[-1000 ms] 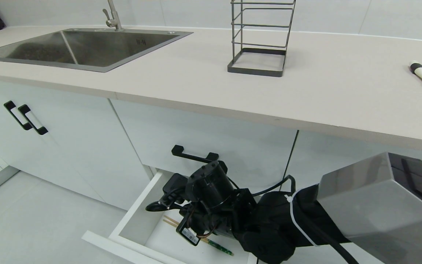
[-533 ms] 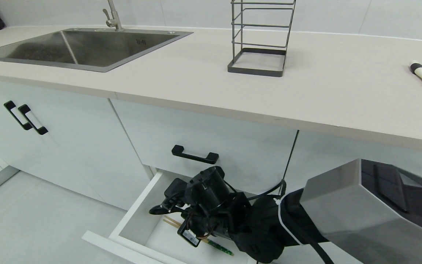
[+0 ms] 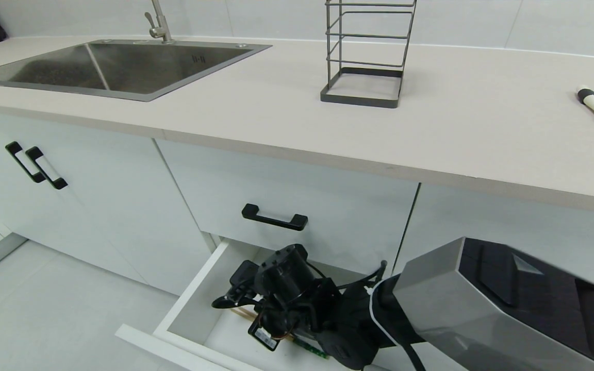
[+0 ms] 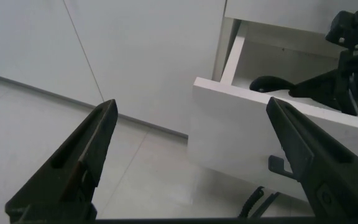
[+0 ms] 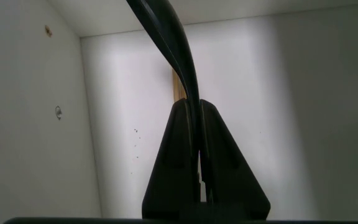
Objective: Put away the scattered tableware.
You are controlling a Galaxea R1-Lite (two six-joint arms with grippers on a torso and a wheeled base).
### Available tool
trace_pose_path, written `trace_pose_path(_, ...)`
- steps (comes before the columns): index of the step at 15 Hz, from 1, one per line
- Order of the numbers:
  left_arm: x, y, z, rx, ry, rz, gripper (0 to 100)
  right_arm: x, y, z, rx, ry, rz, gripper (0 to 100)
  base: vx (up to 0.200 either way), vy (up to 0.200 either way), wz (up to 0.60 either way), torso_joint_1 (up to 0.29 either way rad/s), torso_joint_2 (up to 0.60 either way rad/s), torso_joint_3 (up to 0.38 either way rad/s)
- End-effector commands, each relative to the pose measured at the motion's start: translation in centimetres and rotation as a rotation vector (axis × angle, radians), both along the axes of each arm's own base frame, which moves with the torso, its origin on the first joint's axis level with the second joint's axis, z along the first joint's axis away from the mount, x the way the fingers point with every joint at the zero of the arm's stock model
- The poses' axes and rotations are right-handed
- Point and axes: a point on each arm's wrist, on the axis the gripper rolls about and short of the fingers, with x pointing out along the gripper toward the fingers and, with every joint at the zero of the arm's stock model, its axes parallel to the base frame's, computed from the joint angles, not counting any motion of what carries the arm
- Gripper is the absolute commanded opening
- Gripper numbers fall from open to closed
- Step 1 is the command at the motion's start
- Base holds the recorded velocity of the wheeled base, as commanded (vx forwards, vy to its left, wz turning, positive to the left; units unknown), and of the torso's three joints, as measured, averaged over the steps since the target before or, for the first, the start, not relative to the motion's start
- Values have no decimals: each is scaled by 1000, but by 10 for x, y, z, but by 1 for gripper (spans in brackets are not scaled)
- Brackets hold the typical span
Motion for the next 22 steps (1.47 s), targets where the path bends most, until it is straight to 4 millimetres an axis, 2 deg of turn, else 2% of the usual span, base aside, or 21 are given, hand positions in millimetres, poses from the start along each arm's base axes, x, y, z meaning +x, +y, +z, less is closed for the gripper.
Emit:
trace_pose_path(1,0,0,0,-2,0,1,100,2,2,-14,-22,12,-1,0,0,0,0,0,0,0)
trace_pose_path(12,0,0,0,-2,-2,1,100,7,8,-43,-70,27,-18,0,0,0,0,0,0,0)
trace_pose_path(21,0,0,0,-2,-2,1,100,7,9,-51,-102,12,-1,0,0,0,0,0,0,0)
trace_pose_path(22,0,0,0,-2,0,1,100,6,9,-51,-103,11,1,100,0,0,0,0,0,0)
